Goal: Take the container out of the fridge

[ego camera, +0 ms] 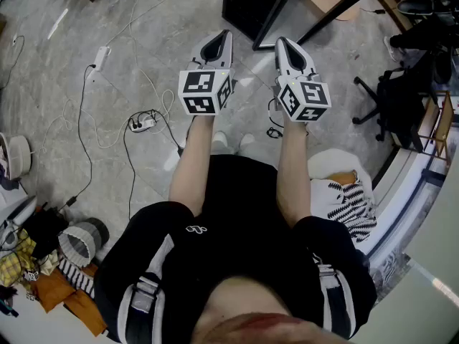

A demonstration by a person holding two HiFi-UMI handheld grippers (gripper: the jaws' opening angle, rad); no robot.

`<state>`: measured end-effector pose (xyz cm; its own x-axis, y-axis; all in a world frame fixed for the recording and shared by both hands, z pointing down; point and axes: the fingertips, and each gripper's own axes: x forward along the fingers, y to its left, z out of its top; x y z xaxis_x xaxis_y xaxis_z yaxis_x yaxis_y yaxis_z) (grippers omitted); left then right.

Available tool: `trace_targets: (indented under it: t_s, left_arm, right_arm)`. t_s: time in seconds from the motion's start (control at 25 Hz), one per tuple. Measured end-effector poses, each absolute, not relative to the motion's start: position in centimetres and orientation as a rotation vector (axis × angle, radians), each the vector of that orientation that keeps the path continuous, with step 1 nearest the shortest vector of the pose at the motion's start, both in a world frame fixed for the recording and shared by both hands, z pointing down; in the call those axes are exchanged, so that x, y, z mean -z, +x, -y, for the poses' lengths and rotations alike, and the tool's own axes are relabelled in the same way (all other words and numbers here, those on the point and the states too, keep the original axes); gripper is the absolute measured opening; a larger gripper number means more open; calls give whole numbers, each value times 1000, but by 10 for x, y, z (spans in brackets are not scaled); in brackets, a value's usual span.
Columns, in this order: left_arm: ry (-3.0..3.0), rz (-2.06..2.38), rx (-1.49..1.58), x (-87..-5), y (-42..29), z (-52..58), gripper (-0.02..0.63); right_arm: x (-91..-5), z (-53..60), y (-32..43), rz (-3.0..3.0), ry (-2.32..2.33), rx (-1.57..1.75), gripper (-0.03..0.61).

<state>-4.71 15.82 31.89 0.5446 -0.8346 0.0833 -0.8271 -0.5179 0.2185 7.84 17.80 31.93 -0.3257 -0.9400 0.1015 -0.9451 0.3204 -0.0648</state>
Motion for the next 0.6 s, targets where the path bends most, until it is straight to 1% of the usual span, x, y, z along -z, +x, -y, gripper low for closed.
trace_targets:
  t_s: [0.6]
  left_arm:
    - [2522,1386,62,-314,-82,-141,9]
  right_arm:
    - [-310,-165,72,2485,1958,-201,12]
